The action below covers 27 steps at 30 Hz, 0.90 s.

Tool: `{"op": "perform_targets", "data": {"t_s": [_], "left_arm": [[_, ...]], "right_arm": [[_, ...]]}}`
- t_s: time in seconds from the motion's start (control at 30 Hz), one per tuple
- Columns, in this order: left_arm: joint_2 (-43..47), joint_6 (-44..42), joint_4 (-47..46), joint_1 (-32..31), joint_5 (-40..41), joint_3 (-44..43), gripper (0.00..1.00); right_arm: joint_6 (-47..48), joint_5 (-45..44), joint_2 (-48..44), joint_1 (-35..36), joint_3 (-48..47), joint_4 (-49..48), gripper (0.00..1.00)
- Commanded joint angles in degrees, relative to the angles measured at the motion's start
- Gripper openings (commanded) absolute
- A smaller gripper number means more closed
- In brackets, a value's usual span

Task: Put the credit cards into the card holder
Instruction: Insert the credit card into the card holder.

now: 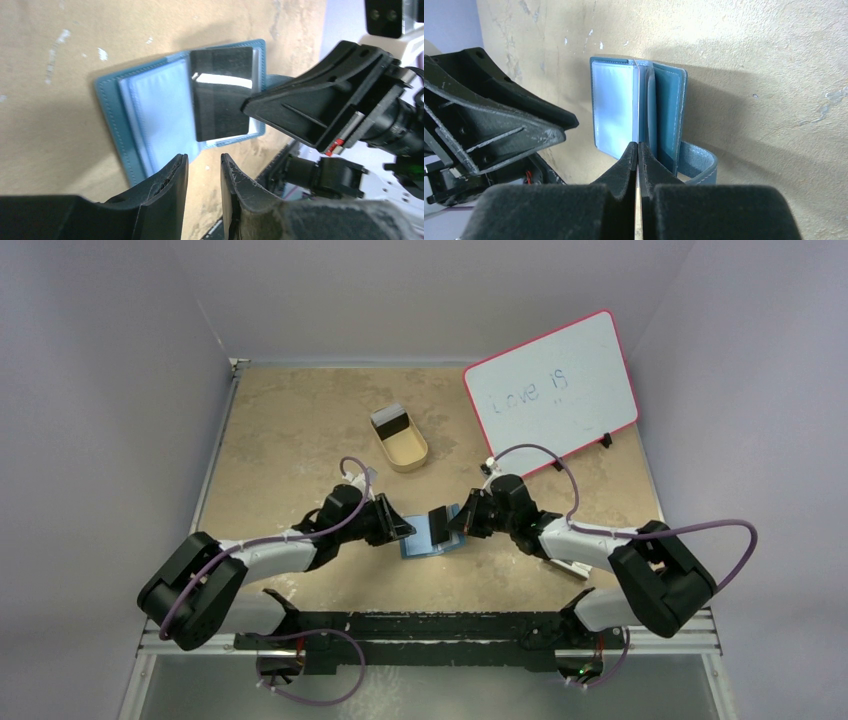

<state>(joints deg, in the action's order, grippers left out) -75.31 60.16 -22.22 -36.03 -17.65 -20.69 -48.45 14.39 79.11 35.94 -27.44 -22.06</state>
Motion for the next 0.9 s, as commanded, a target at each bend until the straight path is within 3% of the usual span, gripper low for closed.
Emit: {"op": "perform_targets", "data": {"t_s": [0.0, 0.23, 0.5, 0.87], "left_arm": [[-0.4, -8.2, 11.3, -0.2, 5.0, -3.1, 0.27], [-5.3, -8.8, 8.9, -0.2, 4.1, -3.6, 0.13], [-8.2, -9.0, 9.3, -0.2, 4.6, -4.0, 0.06], [-8.1, -10.1, 14.1, -0.2, 8.5, -4.6, 0.06]], "right_arm": [[2.5, -1.3, -0.9, -0.2, -2.7, 1.3, 0.0], [3.3, 0.5, -1.3, -0.7, -3.1, 1.2, 0.0], [3.8, 2.1, 0.3, -1.6, -2.8, 0.8, 0.0], [5.0, 1.1, 1.0, -2.0, -2.3, 2.7, 0.0]]}}
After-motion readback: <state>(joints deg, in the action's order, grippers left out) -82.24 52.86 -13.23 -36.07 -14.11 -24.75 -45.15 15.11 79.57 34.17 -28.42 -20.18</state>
